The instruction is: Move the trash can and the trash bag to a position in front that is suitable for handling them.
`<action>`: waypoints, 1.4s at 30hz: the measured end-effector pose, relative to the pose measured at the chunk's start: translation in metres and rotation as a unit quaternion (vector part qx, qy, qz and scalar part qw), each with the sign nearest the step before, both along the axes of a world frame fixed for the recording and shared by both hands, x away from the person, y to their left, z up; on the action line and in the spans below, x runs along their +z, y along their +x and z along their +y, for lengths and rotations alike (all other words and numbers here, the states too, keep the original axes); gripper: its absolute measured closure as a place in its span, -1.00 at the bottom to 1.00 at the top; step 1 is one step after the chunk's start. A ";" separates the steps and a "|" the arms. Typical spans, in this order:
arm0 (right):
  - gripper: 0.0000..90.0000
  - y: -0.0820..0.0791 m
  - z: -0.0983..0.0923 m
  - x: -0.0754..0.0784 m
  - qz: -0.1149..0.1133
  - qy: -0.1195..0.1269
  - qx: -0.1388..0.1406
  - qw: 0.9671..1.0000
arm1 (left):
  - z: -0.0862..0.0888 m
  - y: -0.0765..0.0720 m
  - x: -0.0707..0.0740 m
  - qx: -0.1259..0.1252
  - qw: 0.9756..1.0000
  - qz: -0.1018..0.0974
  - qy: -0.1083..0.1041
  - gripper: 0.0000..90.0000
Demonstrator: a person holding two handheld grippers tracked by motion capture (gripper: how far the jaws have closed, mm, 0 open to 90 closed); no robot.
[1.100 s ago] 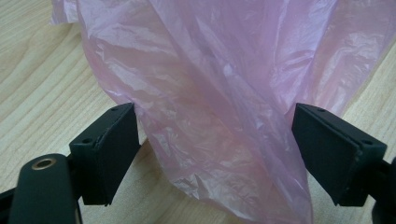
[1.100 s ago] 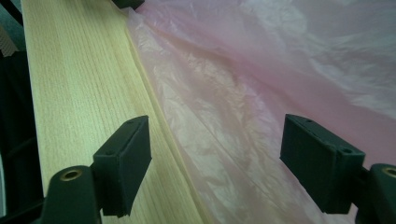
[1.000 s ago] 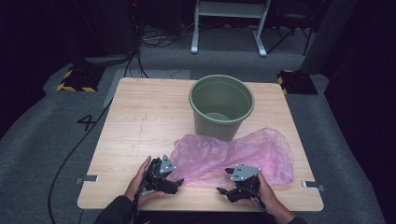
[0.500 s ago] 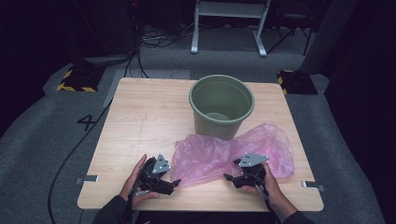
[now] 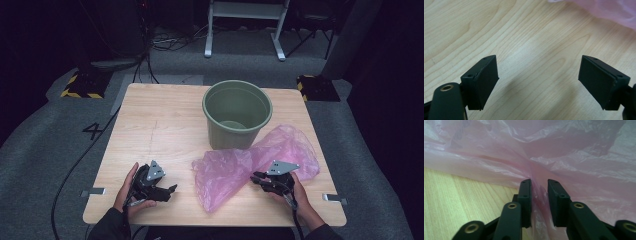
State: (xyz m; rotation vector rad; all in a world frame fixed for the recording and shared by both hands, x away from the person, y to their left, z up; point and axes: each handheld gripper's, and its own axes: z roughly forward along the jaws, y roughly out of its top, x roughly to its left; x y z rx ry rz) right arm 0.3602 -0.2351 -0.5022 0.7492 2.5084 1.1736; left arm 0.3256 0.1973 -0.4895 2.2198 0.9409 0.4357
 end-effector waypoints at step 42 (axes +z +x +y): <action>1.00 -0.004 -0.027 0.019 -0.069 0.021 -0.032 0.997 | -0.003 0.008 -0.015 0.018 1.000 0.011 -0.020 -0.75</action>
